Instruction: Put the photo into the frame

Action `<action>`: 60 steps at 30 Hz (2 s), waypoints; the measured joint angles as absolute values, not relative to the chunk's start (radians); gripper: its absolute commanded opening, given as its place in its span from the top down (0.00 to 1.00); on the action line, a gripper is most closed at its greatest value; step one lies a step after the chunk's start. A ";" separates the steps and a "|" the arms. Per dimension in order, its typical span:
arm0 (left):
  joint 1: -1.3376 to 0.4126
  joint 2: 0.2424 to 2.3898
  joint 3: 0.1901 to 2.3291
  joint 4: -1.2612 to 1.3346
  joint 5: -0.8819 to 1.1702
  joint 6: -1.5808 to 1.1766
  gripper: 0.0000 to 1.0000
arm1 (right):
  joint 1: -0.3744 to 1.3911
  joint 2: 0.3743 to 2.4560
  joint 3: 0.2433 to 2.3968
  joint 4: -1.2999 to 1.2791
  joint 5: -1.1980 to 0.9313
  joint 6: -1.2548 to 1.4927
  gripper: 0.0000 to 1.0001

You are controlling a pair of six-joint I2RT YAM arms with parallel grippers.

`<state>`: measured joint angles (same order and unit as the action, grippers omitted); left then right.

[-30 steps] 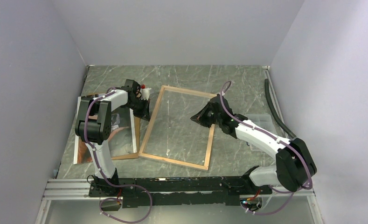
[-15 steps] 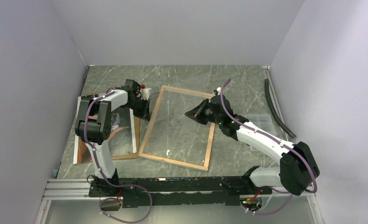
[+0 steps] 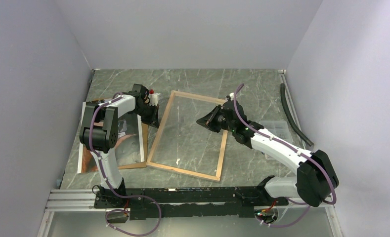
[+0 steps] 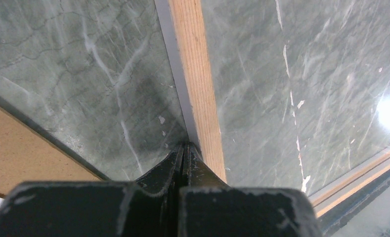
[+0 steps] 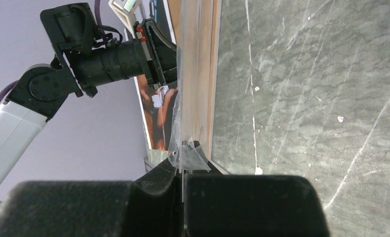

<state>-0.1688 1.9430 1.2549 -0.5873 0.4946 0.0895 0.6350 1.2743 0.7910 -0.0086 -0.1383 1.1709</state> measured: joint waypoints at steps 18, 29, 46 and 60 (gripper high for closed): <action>-0.169 1.942 1.253 -0.585 0.495 0.089 0.97 | 0.652 1.261 0.842 -0.199 -0.146 1.146 1.00; -0.174 1.942 1.253 -0.583 0.495 0.089 0.97 | 0.684 1.245 0.842 -0.269 -0.107 1.193 1.00; -0.176 1.942 1.253 -0.580 0.496 0.089 0.97 | 0.717 1.199 0.795 -0.355 -0.033 1.302 1.00; -0.176 1.940 1.251 -0.577 0.492 0.090 0.97 | 0.744 1.219 0.804 -0.208 -0.066 1.206 1.00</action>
<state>-0.1764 1.9404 1.2510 -0.5774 0.4919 0.0898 0.7437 1.2190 0.8040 -0.2077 -0.0662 1.2060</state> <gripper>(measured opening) 0.032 0.013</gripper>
